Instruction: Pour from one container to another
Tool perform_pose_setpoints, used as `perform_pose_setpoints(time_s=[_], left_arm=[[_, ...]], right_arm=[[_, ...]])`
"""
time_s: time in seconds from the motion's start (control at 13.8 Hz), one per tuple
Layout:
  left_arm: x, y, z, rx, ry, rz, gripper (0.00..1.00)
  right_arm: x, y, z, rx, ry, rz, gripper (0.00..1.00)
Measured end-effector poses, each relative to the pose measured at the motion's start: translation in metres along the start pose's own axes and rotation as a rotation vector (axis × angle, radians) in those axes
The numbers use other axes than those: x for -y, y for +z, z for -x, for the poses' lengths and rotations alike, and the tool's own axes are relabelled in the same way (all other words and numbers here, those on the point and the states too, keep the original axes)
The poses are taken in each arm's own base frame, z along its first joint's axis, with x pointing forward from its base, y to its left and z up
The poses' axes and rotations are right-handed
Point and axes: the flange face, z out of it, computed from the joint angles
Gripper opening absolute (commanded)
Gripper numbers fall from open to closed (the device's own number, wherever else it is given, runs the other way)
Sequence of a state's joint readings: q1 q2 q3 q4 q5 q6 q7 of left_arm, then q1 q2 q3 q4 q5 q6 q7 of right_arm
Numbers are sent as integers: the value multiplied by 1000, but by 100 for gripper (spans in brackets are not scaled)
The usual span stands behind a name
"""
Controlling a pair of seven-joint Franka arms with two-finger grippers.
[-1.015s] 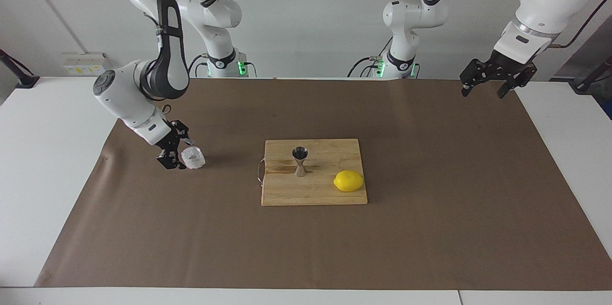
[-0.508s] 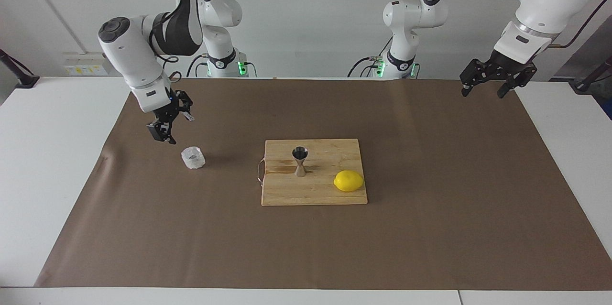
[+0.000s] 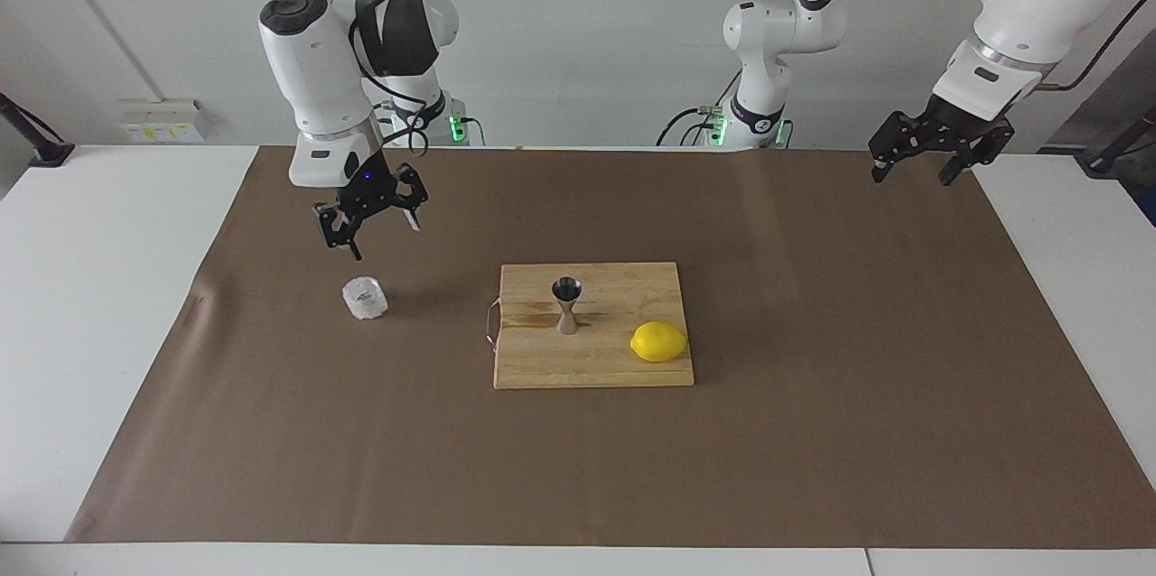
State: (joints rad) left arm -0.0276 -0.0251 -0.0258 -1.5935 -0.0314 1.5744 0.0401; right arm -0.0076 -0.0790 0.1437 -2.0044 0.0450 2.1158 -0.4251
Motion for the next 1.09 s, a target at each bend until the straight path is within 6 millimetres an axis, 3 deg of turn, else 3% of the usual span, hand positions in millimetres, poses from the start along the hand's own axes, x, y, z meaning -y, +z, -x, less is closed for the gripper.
perform_pose_setpoints(time_s=[0.51,0.8,1.09], left_arm=[[0,0,0,0,0,0,100],[0,0,0,0,0,0,100],[0,0,0,0,0,0,100]], right_arm=[[1,-68,-11,72,417,16,100],[-9,-111,-9,103,488,28,100],[-17,-134,-6,149,523,58,100]])
